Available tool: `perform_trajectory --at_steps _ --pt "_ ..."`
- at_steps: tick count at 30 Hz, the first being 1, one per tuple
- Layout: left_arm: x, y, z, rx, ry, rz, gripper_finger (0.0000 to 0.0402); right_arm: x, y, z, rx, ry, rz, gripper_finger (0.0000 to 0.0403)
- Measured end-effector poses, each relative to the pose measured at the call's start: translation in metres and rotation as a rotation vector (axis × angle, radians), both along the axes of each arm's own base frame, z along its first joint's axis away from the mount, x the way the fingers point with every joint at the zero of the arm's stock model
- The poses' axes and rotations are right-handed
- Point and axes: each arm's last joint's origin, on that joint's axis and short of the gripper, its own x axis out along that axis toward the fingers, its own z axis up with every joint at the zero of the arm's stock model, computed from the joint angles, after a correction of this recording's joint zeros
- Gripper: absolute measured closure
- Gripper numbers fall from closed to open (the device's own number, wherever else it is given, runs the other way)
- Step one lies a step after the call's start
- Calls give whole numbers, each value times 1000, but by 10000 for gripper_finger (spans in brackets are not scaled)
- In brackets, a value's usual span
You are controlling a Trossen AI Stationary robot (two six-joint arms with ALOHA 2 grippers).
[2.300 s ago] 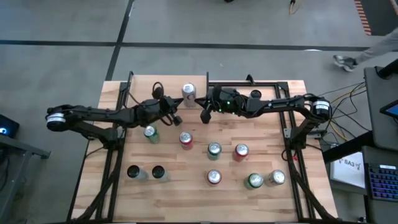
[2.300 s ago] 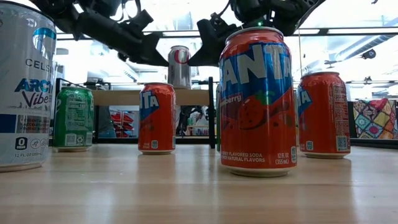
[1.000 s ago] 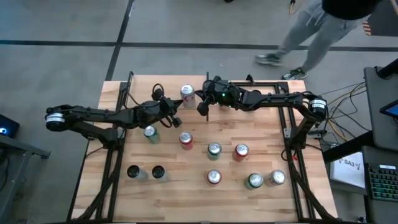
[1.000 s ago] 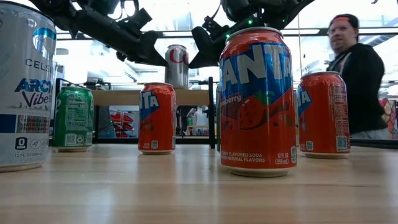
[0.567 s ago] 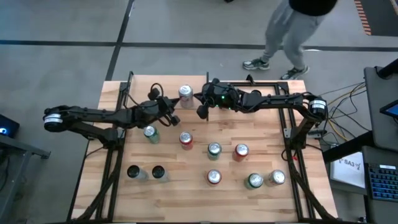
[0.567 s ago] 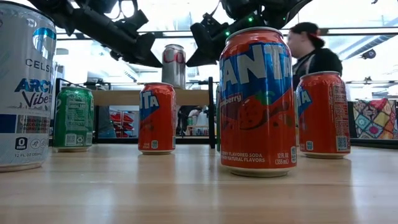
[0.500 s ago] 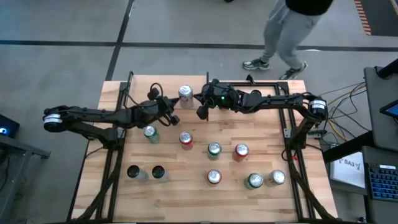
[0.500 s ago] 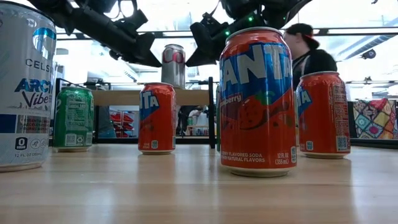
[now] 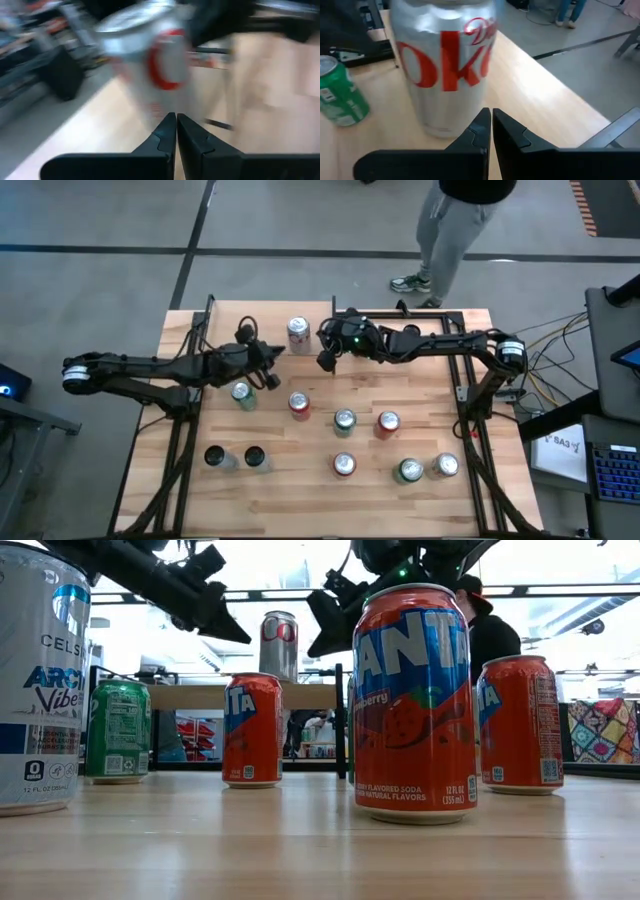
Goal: Place canned beverage on shelf
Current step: Put the middle silver soda can on the shelf
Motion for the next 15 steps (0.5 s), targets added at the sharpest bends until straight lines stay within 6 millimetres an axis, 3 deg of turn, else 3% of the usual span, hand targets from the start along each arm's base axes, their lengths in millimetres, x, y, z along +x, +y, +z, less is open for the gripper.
perform_trajectory --at_steps 5,15 --pt "4 -2 0 -25 -24 -79 402 -4 -13 2 -4 -13 -34 394" --pt "15 5 -6 27 -47 70 402 -1 -14 7 -9 -83 46 394"
